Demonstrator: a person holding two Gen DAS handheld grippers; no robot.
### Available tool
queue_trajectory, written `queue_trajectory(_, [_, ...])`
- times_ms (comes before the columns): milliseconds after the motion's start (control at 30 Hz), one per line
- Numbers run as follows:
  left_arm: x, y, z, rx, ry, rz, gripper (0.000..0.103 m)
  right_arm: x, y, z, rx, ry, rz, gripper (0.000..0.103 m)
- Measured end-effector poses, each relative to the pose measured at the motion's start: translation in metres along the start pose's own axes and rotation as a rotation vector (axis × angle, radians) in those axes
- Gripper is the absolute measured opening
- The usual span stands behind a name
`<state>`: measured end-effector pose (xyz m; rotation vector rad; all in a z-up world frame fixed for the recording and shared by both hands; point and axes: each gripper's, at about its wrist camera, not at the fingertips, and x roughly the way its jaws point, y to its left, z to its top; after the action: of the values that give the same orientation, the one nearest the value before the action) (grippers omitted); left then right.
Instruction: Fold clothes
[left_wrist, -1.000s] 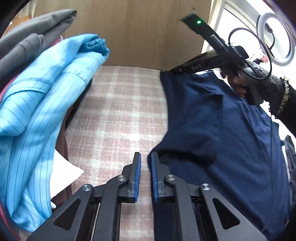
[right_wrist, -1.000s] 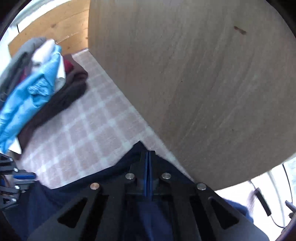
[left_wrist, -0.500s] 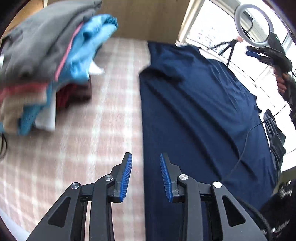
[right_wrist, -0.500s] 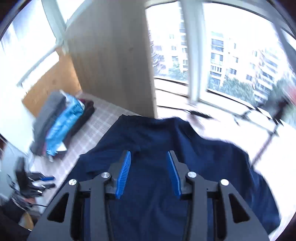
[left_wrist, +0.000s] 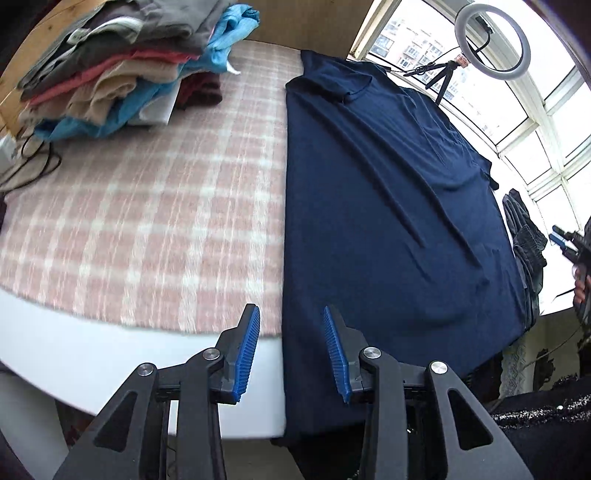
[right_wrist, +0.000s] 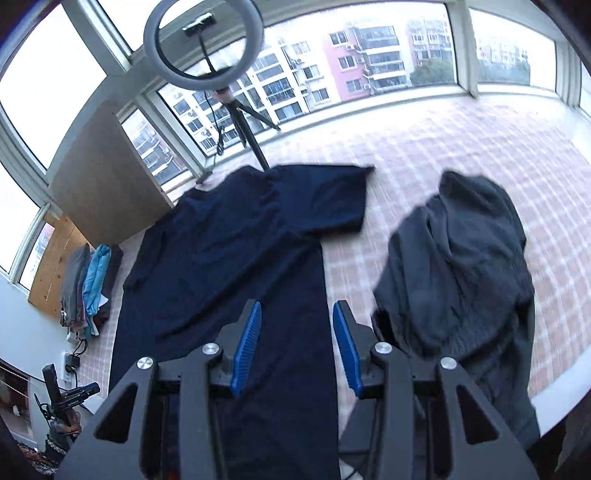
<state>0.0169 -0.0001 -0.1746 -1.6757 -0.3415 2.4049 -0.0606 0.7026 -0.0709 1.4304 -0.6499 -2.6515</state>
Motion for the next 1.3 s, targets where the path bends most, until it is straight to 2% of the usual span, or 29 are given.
queue_trajectory(133, [0.003, -0.016, -0.036, -0.02, 0.006, 0.044, 0.035, 0.041, -0.02, -0.055, -0.02, 0.142, -0.002, 0.04])
queue_trajectory(267, [0.009, -0.035, -0.062, -0.013, -0.002, 0.114, 0.035, 0.058, -0.019, -0.08, -0.077, 0.202, 0.057, 0.04])
queue_trajectory(300, [0.009, -0.037, -0.064, -0.005, -0.012, 0.132, 0.035, 0.058, -0.017, -0.08, -0.098, 0.202, 0.064, 0.04])
queue_trajectory(433, [0.005, -0.045, -0.06, 0.027, -0.025, 0.348, 0.035, 0.05, -0.014, -0.058, -0.161, 0.137, 0.058, 0.04])
queue_trajectory(500, [-0.003, -0.057, -0.047, 0.057, -0.047, 0.363, 0.035, 0.049, -0.014, -0.034, -0.181, 0.095, 0.054, 0.04])
queue_trajectory(567, [-0.01, -0.081, -0.024, 0.107, -0.102, 0.324, 0.035, 0.052, -0.012, -0.005, -0.208, 0.061, 0.043, 0.04])
queue_trajectory(667, [-0.005, -0.124, 0.016, 0.196, -0.158, 0.214, 0.037, 0.064, -0.006, 0.042, -0.235, 0.006, 0.036, 0.046])
queue_trajectory(700, [0.001, -0.134, 0.029, 0.206, -0.174, 0.18, 0.041, 0.072, -0.004, 0.059, -0.235, -0.004, 0.033, 0.047])
queue_trajectory(833, [0.038, -0.186, 0.081, 0.219, -0.144, 0.064, 0.041, 0.119, 0.003, 0.114, -0.223, 0.015, -0.034, 0.047])
queue_trajectory(933, [0.063, -0.253, 0.107, 0.371, -0.132, -0.043, 0.041, 0.142, -0.007, 0.137, -0.165, 0.043, -0.077, 0.047])
queue_trajectory(1067, [0.093, -0.362, 0.136, 0.609, -0.152, -0.166, 0.042, 0.134, -0.028, 0.159, -0.086, 0.054, -0.052, 0.047])
queue_trajectory(1200, [0.136, -0.462, 0.167, 0.771, -0.163, -0.232, 0.042, 0.106, -0.037, 0.195, -0.116, 0.008, -0.073, 0.047])
queue_trajectory(1300, [0.175, -0.522, 0.176, 0.894, -0.171, -0.261, 0.045, 0.114, -0.054, 0.225, -0.129, 0.016, -0.066, 0.047])
